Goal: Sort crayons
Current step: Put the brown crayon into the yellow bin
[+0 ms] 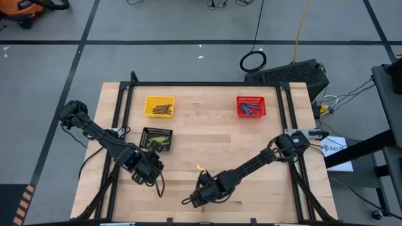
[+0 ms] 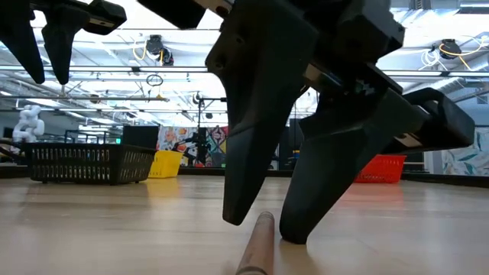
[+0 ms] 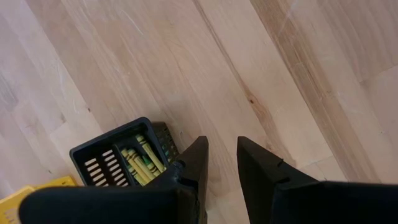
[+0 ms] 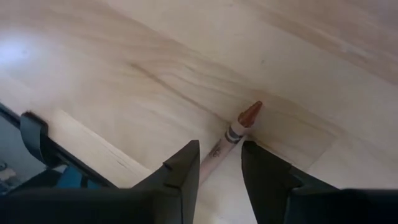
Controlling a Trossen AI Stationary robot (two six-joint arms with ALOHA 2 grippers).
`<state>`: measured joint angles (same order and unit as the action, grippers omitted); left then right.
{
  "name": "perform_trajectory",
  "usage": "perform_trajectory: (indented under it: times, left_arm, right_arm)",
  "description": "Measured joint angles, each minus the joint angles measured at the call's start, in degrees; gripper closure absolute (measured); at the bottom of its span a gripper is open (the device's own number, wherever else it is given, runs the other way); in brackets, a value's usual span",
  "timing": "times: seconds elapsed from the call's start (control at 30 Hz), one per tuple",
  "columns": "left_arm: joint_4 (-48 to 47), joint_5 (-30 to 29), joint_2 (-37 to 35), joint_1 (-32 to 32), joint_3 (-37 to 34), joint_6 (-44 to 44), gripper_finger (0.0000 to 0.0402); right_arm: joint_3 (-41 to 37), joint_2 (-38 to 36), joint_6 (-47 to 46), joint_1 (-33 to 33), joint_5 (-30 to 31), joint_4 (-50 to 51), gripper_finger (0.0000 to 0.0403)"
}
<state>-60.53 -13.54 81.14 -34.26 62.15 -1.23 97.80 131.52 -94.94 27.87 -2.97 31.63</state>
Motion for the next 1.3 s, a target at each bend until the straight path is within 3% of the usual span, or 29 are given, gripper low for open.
perform_trajectory:
  times: [0.4, 0.7, 1.07, 1.3]
  left_arm:
    - [0.0, 0.0, 0.0, 0.0, 0.0, 0.0, 0.0324]
    - [0.0, 0.0, 0.0, 0.0, 0.0, 0.0, 0.0324]
    - [0.0, 0.0, 0.0, 0.0, 0.0, 0.0, 0.0324]
    - [0.0, 0.0, 0.0, 0.0, 0.0, 0.0, 0.0324]
  right_arm:
    - [0.0, 0.1, -4.2, -0.1, -1.6, 7.9, 0.0349]
    - [0.0, 0.1, -3.0, -0.1, -3.3, 10.1, 0.0355]
    - [0.1, 0.1, 4.4, -0.2, -7.4, 12.7, 0.0358]
    - [-0.1, 0.1, 9.9, -1.0, -7.9, 11.0, 0.0396]
